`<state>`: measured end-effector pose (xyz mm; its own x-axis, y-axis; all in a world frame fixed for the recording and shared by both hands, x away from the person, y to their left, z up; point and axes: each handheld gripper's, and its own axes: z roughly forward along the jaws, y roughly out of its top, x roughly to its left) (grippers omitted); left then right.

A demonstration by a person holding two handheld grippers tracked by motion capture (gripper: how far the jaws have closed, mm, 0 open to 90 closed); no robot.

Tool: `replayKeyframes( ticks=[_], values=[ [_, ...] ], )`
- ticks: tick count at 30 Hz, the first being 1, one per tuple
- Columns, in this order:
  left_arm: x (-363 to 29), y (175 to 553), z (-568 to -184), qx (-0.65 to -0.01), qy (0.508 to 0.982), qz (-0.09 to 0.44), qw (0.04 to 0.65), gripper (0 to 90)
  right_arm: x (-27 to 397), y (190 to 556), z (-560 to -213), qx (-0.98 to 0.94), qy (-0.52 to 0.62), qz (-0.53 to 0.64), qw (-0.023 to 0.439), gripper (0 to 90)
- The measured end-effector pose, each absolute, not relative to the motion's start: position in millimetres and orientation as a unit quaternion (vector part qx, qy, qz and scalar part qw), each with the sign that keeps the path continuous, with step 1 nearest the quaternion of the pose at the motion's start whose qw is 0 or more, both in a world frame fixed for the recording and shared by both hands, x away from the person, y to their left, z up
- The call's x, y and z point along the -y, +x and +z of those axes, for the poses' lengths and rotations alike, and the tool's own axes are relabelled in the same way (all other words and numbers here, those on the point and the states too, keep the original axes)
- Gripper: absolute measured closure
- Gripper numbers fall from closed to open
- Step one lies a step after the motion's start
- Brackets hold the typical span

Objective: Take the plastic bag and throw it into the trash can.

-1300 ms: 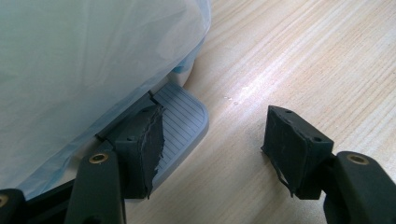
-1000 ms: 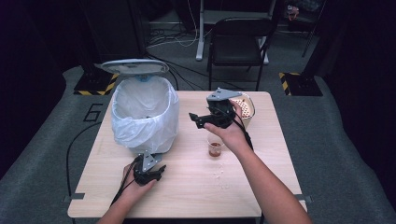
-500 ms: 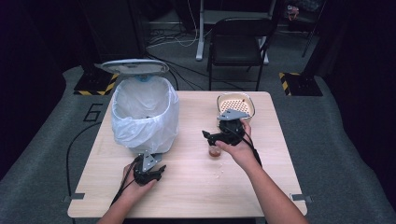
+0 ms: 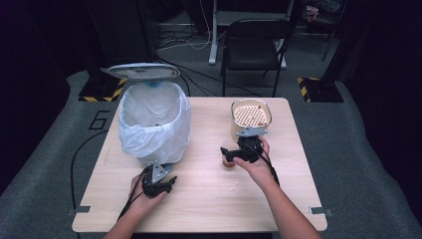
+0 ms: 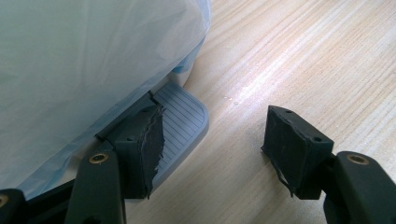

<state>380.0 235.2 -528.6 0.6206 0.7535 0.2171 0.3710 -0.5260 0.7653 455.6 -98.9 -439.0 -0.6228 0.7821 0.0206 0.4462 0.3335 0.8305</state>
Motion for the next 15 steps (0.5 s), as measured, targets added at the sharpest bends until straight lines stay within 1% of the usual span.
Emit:
replayKeyframes(
  ticks=[10,15],
  values=[
    [-235.2,380.0,-528.6,-0.339,0.83,0.274,0.35,37.7,97.2,460.3,-456.8,-0.796,0.399,0.414,0.187,9.0],
    [-235.2,380.0,-528.5,-0.339,0.83,0.274,0.349,37.7,93.8,461.6,-465.9,-0.802,0.399,0.404,0.186,10.4]
  ],
)
